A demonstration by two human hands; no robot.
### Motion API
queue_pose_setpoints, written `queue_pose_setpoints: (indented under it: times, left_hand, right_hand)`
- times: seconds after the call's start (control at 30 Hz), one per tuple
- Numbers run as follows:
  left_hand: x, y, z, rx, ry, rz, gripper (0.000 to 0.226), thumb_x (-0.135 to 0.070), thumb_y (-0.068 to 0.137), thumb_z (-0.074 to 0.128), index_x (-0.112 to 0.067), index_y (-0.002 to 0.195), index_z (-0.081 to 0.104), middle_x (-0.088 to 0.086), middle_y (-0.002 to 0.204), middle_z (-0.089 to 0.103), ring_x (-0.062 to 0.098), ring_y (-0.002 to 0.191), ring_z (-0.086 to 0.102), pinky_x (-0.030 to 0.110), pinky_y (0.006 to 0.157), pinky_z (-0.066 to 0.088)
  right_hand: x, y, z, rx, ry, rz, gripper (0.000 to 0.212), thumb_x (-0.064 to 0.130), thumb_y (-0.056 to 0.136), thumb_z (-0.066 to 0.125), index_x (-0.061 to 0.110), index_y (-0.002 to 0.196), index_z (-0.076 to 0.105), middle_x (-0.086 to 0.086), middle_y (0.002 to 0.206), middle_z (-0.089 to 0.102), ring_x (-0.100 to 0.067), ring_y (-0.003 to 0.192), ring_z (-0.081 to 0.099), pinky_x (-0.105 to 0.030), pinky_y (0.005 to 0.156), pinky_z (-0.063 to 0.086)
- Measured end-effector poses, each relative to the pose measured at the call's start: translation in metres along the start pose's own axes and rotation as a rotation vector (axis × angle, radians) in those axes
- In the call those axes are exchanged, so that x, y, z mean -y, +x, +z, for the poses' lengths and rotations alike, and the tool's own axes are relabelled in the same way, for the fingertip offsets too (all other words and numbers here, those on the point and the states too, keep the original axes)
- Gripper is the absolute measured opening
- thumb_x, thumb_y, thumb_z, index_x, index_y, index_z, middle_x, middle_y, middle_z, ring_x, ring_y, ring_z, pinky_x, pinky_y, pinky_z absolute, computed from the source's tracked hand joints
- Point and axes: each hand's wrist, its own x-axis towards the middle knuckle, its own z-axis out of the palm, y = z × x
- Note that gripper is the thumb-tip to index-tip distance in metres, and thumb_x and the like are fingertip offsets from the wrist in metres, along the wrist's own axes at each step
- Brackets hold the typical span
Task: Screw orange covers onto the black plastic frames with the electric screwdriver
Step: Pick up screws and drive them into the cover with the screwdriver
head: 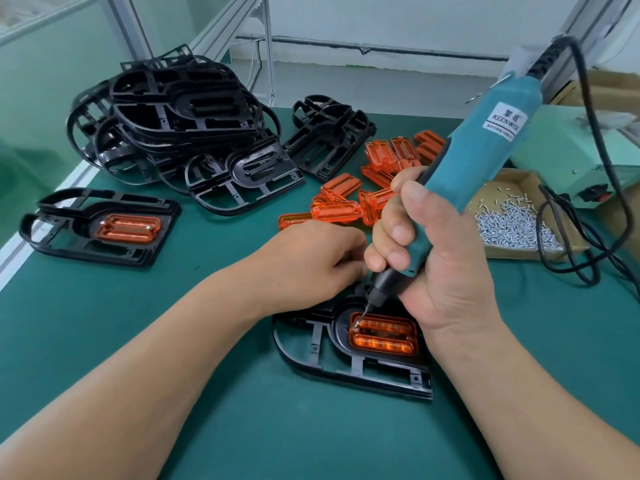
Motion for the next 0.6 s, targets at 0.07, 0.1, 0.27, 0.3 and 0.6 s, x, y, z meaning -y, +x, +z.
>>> queue_pose_setpoints:
  times: [0.07,0.1,0.27,0.3,0.6]
  left_hand:
    - [-0.001,0.000,0.001,-0.002,-0.010,0.003,0.026,-0.035,0.097,0.055,-0.036,0.073,0.044,-0.013,0.066,0.054,0.006,0.062,0.050,0.036,0.060,0.044]
    - [-0.002,-0.001,0.002,0.000,-0.012,0.008,0.020,-0.037,0.095,0.052,-0.035,0.075,0.047,-0.011,0.068,0.057,0.009,0.064,0.053,0.038,0.061,0.047]
    - [-0.010,-0.004,0.001,0.020,-0.052,-0.016,0.018,-0.049,0.081,0.031,-0.047,0.066,0.042,-0.012,0.066,0.055,0.017,0.072,0.059,0.043,0.066,0.052]
    - [-0.010,-0.005,0.001,0.035,-0.054,-0.018,0.017,-0.047,0.080,0.032,-0.046,0.066,0.041,-0.011,0.067,0.056,0.020,0.074,0.061,0.044,0.068,0.052]
    - [-0.017,-0.010,-0.004,0.093,-0.045,-0.192,0.026,-0.021,0.091,0.060,-0.034,0.070,0.054,-0.003,0.078,0.067,0.032,0.091,0.067,0.052,0.084,0.056]
  right_hand:
    - [-0.001,-0.001,0.001,0.019,-0.015,-0.009,0.012,0.020,0.094,0.065,0.015,0.102,0.058,0.001,0.061,0.046,-0.012,0.044,0.042,-0.029,0.051,0.045]
    - [-0.001,-0.002,0.001,0.034,-0.024,-0.018,0.012,0.020,0.094,0.065,0.015,0.103,0.058,0.001,0.062,0.046,-0.013,0.044,0.042,-0.029,0.051,0.045]
    - [-0.001,-0.006,0.007,0.188,-0.091,-0.048,0.034,0.028,0.086,0.084,0.014,0.109,0.063,-0.001,0.062,0.044,-0.013,0.044,0.043,-0.030,0.052,0.046]
    - [-0.001,-0.007,0.009,0.210,-0.107,-0.050,0.036,0.033,0.084,0.086,0.015,0.107,0.064,-0.002,0.061,0.043,-0.013,0.043,0.043,-0.030,0.052,0.046]
    - [0.000,-0.008,0.018,0.350,-0.178,-0.019,0.029,0.032,0.084,0.087,0.018,0.096,0.064,-0.008,0.056,0.041,-0.016,0.040,0.039,-0.030,0.051,0.046]
